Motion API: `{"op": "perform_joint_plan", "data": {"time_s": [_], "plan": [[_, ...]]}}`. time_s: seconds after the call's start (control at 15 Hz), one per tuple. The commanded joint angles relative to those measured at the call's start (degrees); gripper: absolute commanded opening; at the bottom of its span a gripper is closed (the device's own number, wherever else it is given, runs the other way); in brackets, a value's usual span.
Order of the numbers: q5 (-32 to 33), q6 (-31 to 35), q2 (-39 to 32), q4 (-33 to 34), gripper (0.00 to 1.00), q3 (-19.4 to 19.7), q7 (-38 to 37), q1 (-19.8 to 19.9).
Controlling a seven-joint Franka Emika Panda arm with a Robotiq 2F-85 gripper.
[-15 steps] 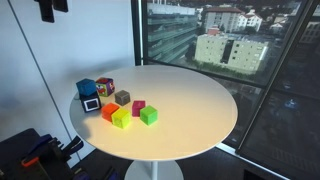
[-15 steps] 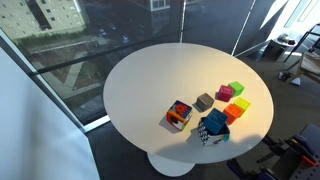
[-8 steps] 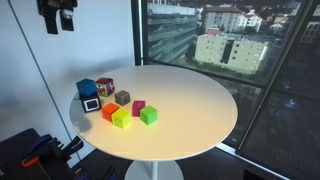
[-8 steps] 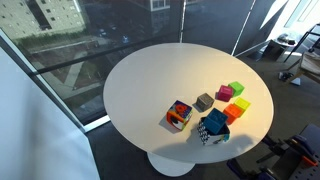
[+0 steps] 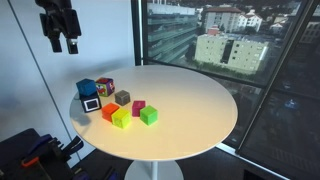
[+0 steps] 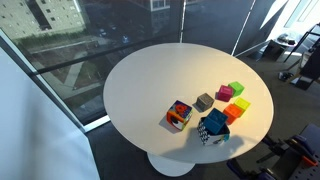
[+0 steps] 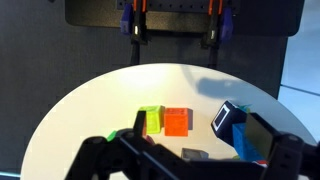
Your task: Put the blue block on the table
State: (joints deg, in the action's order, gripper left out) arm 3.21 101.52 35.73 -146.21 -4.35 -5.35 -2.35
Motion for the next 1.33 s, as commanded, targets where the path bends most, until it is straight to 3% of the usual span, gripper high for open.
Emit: {"op": "perform_joint_plan", "data": {"time_s": [0.0, 0.53, 1.27], "plan": [[-2.48, 6.63, 1.13, -4.14, 1.0, -0.73, -1.17, -1.29], [-6.26, 16.21, 0.63, -9.0, 1.0, -1.73, -1.35, -2.9], [-5.35, 15.37, -1.12, -7.91, 1.0, -1.93, -0.79, -2.73]]}}
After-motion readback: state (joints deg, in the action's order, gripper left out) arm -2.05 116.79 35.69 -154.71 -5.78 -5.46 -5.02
